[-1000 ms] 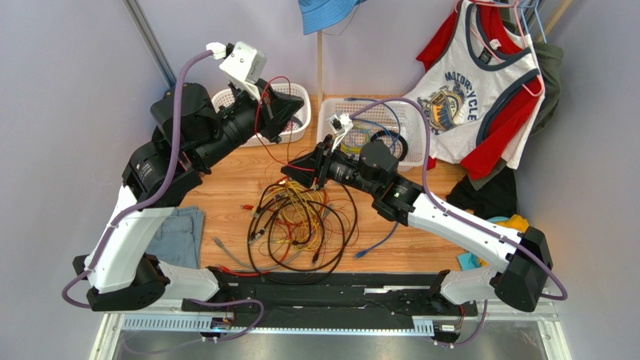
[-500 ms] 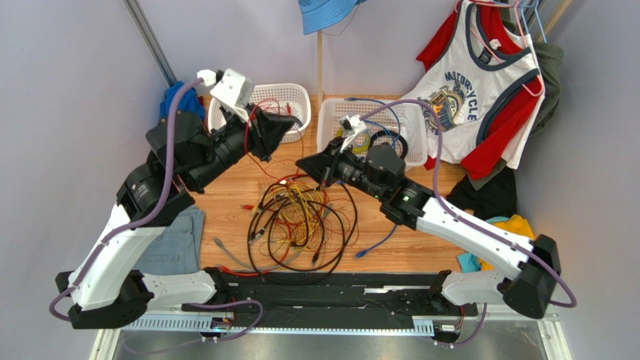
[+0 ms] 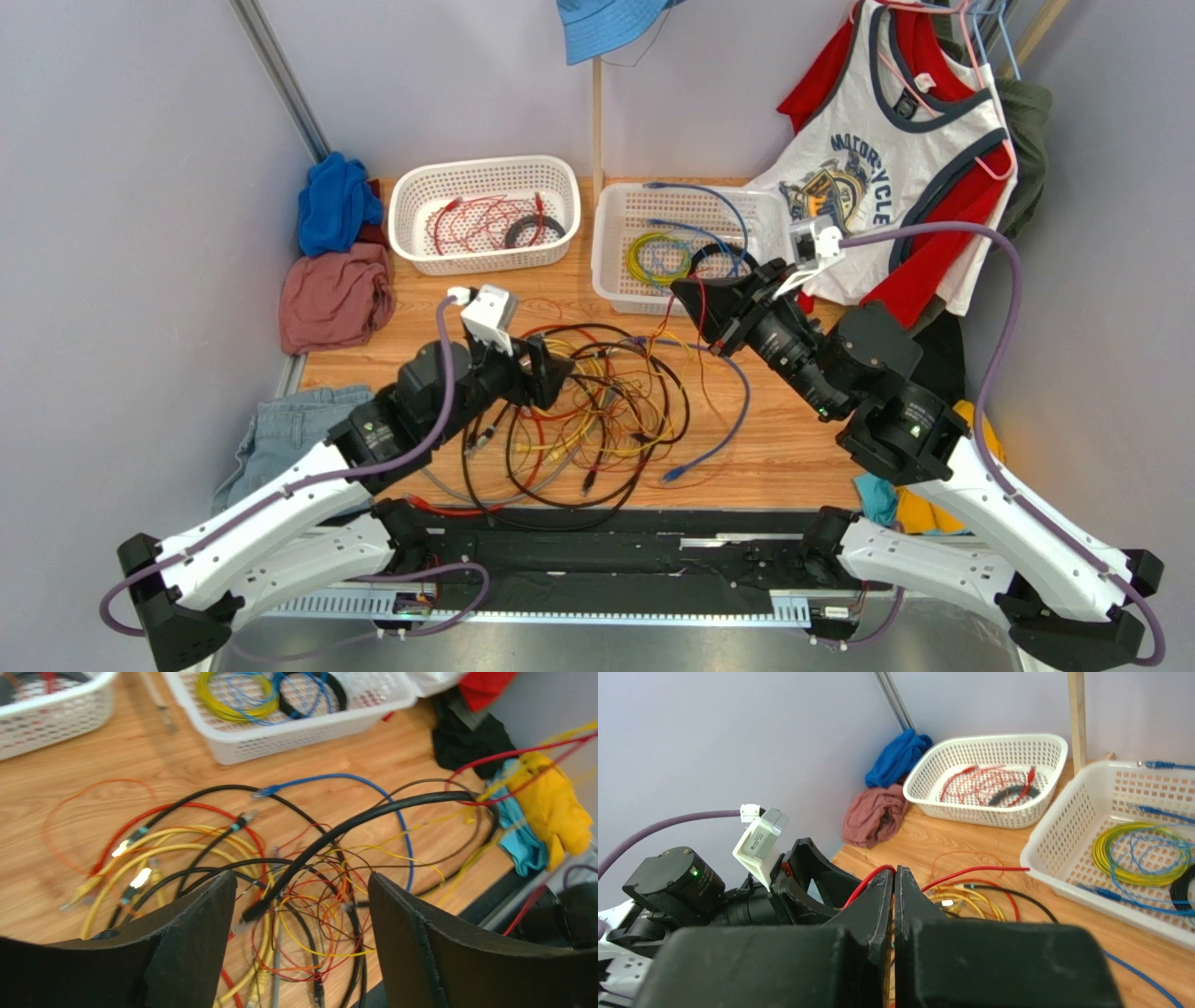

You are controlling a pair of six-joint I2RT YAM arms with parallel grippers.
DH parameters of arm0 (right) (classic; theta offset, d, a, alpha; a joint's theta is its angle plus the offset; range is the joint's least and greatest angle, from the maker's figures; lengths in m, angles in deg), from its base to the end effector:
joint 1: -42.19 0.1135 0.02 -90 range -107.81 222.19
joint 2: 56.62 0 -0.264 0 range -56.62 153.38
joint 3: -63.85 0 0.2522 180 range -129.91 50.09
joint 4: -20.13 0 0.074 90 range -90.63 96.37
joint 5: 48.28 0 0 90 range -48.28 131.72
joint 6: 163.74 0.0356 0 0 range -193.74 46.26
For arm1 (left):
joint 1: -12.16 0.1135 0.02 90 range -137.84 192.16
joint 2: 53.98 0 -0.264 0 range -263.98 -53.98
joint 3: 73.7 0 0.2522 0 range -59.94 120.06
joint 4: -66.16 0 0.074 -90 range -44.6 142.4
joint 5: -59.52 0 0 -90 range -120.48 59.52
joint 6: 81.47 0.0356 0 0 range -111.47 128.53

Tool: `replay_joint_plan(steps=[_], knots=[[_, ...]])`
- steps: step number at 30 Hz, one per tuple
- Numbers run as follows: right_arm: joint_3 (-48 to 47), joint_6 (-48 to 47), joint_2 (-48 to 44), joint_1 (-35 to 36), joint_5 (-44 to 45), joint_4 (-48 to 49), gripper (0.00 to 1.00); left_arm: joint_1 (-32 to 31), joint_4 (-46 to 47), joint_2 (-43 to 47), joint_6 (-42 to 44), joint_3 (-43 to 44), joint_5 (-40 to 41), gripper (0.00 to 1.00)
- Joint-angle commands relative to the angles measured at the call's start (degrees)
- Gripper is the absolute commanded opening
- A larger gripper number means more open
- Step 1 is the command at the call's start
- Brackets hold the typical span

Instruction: Untangle the cables

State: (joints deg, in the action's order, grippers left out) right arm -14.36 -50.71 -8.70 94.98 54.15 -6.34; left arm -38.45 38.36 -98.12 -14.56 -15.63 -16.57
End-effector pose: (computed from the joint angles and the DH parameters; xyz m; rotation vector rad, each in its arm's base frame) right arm 0.1085 0.1303 0.4439 -0.2255 1.5570 0.8921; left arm 0.1213 -0.1342 0.3320 0.2687 1.8412 -0.6891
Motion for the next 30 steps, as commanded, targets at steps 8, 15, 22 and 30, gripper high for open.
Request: replay_joint_plan(steps=[8, 15, 22, 30], knots=[[-1.12, 1.41, -0.28, 0.11, -1.70, -4.96, 0.00, -0.28, 38.55, -2.09, -4.15, -9.42, -23.05, 0.65], [-1.21, 1.85, -1.25, 0.03, -2.93, -5.40, 0.00, -0.28, 40.50, -6.39, -3.36, -8.72, -24.19, 0.63], [-2.44, 1.67, -1.78, 0.11, -3.46, -6.27, 0.00, -0.28, 40.94, -10.87, -3.54, -8.54, -25.42, 0.57], [-2.44, 1.41, -2.04, 0.03, -3.46, -6.36, 0.00, -1.07, 40.68, -13.95, -3.63, -10.04, -29.46, 0.59]])
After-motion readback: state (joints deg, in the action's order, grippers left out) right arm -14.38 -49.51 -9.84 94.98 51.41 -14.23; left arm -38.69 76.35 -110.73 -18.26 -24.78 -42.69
